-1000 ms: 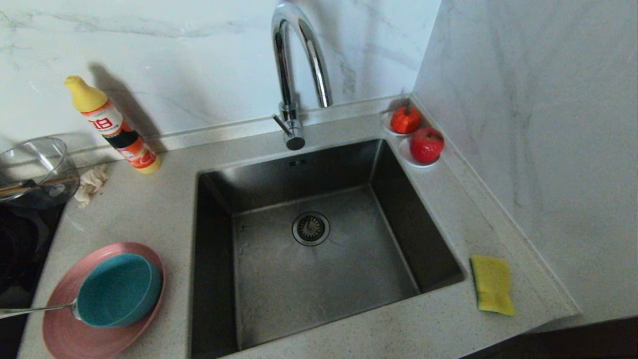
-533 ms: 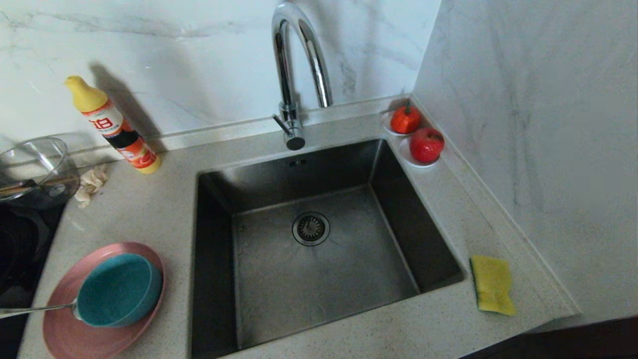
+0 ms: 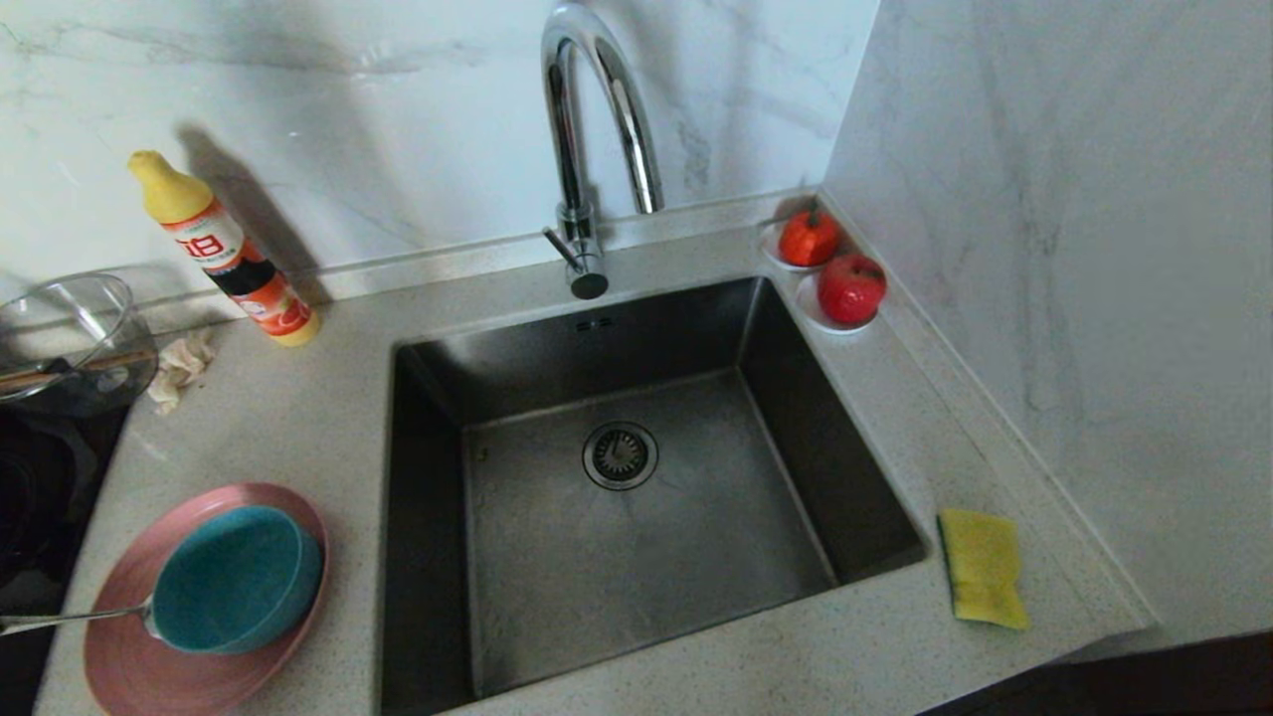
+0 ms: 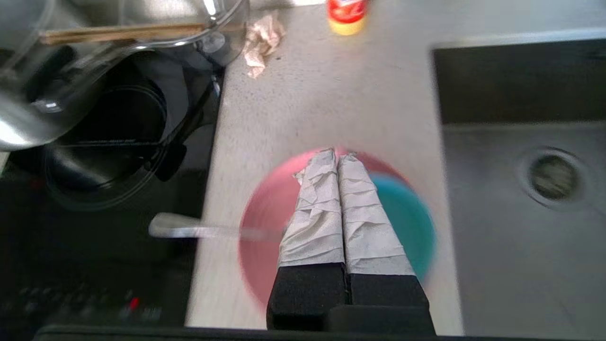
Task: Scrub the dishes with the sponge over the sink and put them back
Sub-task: Grab the dish soap
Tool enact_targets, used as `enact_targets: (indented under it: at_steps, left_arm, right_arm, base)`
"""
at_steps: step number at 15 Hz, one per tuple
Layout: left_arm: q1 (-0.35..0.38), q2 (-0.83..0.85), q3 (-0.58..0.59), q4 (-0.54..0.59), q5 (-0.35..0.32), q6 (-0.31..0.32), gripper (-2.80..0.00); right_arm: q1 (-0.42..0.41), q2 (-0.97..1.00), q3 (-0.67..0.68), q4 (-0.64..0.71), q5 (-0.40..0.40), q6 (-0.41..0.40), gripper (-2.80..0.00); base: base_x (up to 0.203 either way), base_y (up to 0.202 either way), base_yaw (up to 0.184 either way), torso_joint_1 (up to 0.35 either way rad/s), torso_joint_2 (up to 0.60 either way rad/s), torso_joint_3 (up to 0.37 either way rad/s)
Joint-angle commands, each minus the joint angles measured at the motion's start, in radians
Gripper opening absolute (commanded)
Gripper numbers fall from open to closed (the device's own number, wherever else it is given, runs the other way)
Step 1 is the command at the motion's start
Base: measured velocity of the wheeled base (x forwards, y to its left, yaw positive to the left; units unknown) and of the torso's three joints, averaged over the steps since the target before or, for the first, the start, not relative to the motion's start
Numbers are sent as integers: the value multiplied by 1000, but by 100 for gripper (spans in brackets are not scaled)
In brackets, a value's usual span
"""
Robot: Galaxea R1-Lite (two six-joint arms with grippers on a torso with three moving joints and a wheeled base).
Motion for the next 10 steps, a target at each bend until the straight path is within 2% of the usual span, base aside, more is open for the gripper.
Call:
enact_targets:
  at_steps: [1,3,5,8,10]
  left_arm:
    - [0,371,0,-246,53,-12,-280]
    - [0,541,3,-442,99,-27,-280]
    - [1,663,-1,-583,128,-70,-280]
    - [1,768,-19,-694,141,-143,-280]
    - [7,819,-13,-783,141,-163,-280]
  right_arm:
    - [0,0,0,-1,0,0,-280]
    - [0,0,0,-1,0,0,-280]
    - [0,0,0,-1,0,0,-280]
    - [0,0,0,-1,0,0,-280]
    - [0,0,0,-1,0,0,-280]
  base:
    - [0,0,0,0,0,0]
    - [0,0,0,0,0,0]
    - [0,0,0,0,0,0]
    - [0,0,0,0,0,0]
    - [0,0,0,0,0,0]
